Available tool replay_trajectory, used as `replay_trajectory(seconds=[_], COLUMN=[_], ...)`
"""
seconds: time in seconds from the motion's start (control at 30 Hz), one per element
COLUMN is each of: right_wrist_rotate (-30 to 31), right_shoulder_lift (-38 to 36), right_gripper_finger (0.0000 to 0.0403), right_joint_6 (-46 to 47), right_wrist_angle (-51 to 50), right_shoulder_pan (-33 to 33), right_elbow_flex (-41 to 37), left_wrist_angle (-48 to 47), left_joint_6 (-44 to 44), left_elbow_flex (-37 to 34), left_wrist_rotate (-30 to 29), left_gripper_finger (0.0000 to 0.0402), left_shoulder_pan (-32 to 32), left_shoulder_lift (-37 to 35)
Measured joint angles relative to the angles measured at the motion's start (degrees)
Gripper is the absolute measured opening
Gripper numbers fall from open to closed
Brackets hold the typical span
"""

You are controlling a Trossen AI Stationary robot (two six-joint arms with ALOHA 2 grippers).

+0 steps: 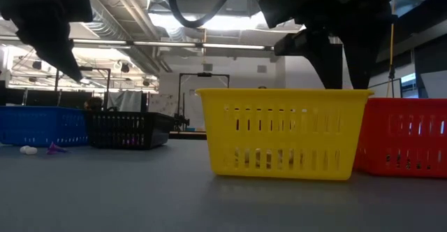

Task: Sort Halloween decoration
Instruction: Put the witch hat toy into the black bin

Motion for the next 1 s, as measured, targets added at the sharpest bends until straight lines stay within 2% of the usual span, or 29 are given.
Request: replay_trajectory(seconds=[0.17,0.33,0.57,0.83,1.0], right_wrist_rotate=[0.0,0.0,0.0,0.0,0.0], right_shoulder_lift=[0.0,0.0,0.0,0.0,0.0], right_gripper_finger=[0.0148,0.0148,0.0147,0.0147,0.0147], right_joint_6=[0.0,0.0,0.0,0.0,0.1], right_wrist_angle=[0.6,0.6,0.6,1.3,1.4], right_shoulder_pan=[0.0,0.0,0.0,0.0,0.0], right_elbow_flex=[0.0,0.0,0.0,0.0,0.0], left_wrist_angle=[1.7,6.3,16.8,27.2,28.2], left_joint_6=[0.3,6.7,13.8,20.1,24.4], left_elbow_flex=[0.0,0.0,0.0,0.0,0.0], left_wrist_rotate=[0.0,0.2,4.8,8.7,9.8], left_gripper_finger=[0.0126,0.0126,0.0126,0.0126,0.0126], left_shoulder_pan=[0.0,0.0,-1.7,-7.5,-10.3], left_shoulder_lift=[0.0,0.0,0.9,10.3,17.2])
